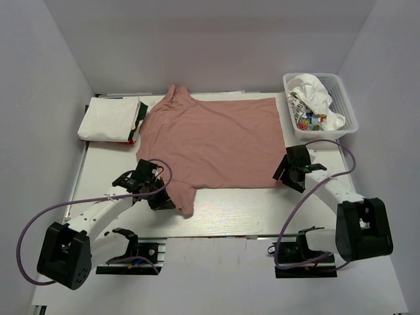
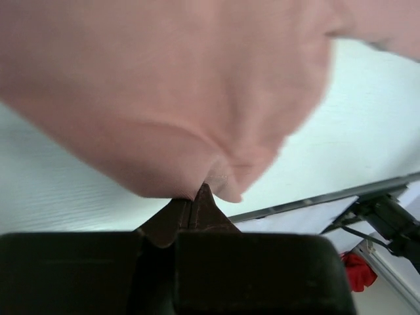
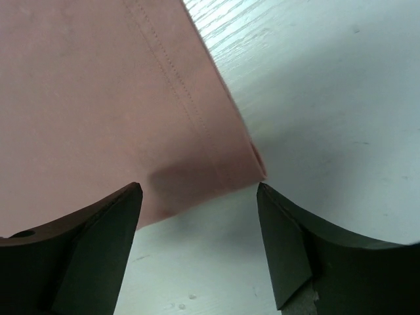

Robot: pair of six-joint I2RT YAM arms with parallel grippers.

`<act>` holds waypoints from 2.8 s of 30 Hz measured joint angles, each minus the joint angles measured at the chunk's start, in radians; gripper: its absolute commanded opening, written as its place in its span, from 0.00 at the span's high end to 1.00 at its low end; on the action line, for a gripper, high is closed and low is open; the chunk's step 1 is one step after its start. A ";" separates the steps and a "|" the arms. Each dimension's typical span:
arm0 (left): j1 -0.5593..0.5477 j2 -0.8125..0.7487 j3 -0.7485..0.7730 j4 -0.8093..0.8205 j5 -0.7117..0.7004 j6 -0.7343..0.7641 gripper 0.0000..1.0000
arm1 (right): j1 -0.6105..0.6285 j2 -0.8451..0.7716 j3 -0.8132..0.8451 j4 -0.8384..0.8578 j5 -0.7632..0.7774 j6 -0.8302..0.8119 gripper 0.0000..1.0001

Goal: Fold and stack the t-shirts

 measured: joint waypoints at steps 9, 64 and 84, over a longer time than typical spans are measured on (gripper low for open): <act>0.003 0.035 0.083 0.047 0.041 0.045 1.00 | -0.002 0.143 0.021 0.117 -0.062 0.005 0.96; 0.240 0.813 0.703 0.255 -0.232 0.178 0.00 | 0.047 0.742 0.704 0.175 -0.220 -0.213 0.10; 0.139 -0.052 0.057 0.032 -0.119 0.010 0.00 | 0.310 -0.283 -0.093 -0.050 -0.160 -0.019 0.10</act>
